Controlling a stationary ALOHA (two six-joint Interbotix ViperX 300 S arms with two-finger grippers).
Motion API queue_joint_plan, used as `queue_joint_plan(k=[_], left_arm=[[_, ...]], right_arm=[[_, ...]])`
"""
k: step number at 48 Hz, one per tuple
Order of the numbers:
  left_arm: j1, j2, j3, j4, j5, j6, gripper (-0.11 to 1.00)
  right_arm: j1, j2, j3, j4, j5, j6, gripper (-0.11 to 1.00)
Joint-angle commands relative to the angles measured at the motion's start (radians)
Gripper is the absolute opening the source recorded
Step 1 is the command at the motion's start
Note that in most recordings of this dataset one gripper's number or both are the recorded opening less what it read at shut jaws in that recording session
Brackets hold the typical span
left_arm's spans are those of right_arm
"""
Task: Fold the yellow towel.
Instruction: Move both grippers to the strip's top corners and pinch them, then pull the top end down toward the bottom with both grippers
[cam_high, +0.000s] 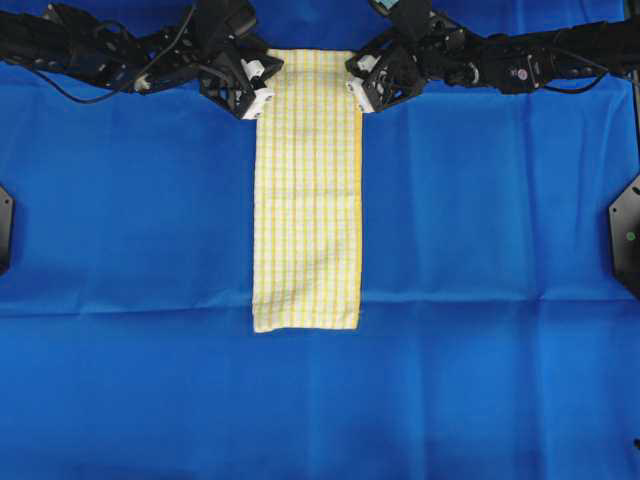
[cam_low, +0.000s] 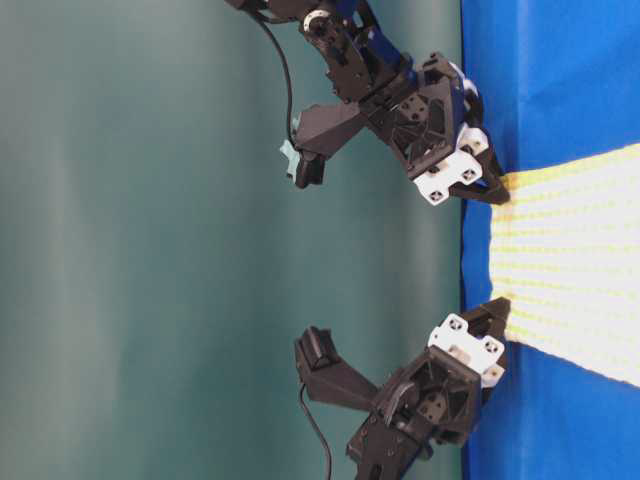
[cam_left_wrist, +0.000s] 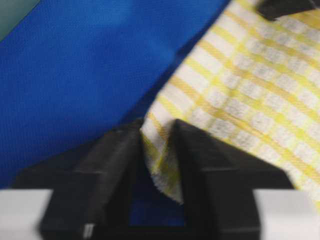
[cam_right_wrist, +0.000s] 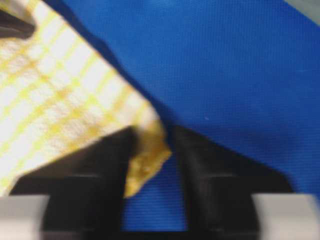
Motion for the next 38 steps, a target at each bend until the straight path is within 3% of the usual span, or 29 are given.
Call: queue_joint_plan(k=[1,5,38], left_arm=[[-0.008,0.011,-0.005,-0.002,0.005,-0.002,0.16],[-0.009,0.011,-0.009,-0.002,0.0,-0.002,0.06],[-0.005,-0.112,0.018,-0.002,0.002,-0.002,0.06]], right_arm=[[0.018,-0.009,-0.012,0.003,-0.002,0.0,0.19],[0.02,-0.009,-0.012,0.003,-0.003,-0.002,0.05],[0.009,-0.08,-0.005,-0.026,-0.028,-0.028,0.05]])
